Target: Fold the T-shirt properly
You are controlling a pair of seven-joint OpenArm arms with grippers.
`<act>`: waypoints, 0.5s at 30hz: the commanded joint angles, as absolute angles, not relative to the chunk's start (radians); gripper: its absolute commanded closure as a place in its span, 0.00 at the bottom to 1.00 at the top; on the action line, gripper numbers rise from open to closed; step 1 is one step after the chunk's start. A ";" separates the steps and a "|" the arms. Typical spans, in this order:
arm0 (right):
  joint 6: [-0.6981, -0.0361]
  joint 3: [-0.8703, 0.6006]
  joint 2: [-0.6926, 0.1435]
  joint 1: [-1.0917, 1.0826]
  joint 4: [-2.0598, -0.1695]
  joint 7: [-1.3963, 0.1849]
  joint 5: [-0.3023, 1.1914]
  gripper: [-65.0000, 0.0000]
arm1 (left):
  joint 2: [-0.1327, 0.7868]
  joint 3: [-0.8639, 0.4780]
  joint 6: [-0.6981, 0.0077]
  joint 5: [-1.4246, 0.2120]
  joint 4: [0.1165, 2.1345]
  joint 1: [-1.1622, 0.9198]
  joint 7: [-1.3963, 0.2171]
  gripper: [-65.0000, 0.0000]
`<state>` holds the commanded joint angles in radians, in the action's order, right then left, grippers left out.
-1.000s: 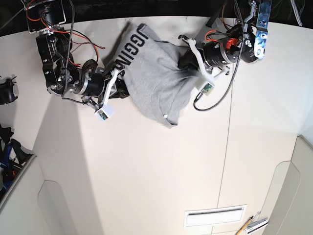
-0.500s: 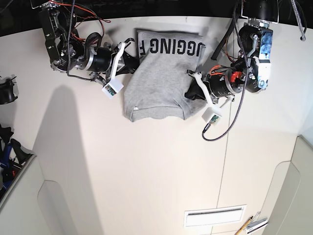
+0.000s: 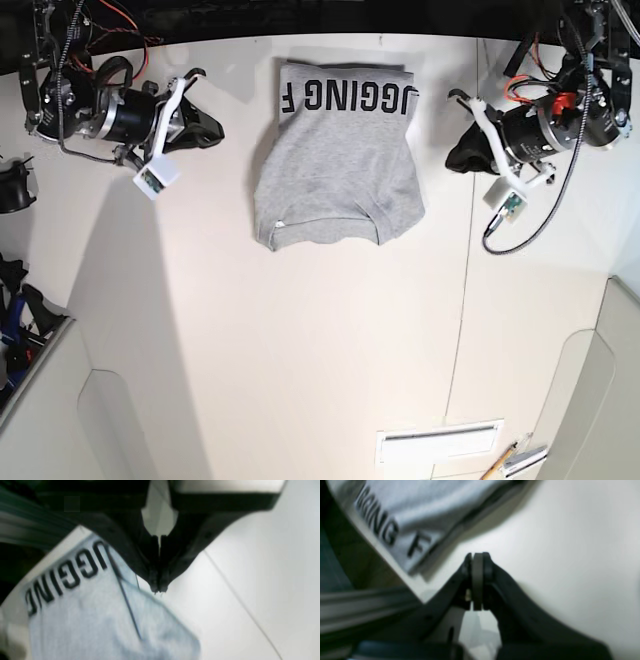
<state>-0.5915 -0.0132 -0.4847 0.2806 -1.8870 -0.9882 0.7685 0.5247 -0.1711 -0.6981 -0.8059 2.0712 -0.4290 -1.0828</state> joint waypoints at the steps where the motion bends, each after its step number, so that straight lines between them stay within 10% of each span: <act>1: -0.591 -0.013 -0.512 0.313 -1.900 -0.994 0.784 1.00 | 0.538 -0.205 -0.698 -0.813 2.094 -0.479 -1.098 1.00; 15: -0.607 -0.011 -0.710 0.700 -1.947 -0.999 0.801 1.00 | 0.564 -0.340 -0.698 -0.713 2.145 -1.113 -1.121 1.00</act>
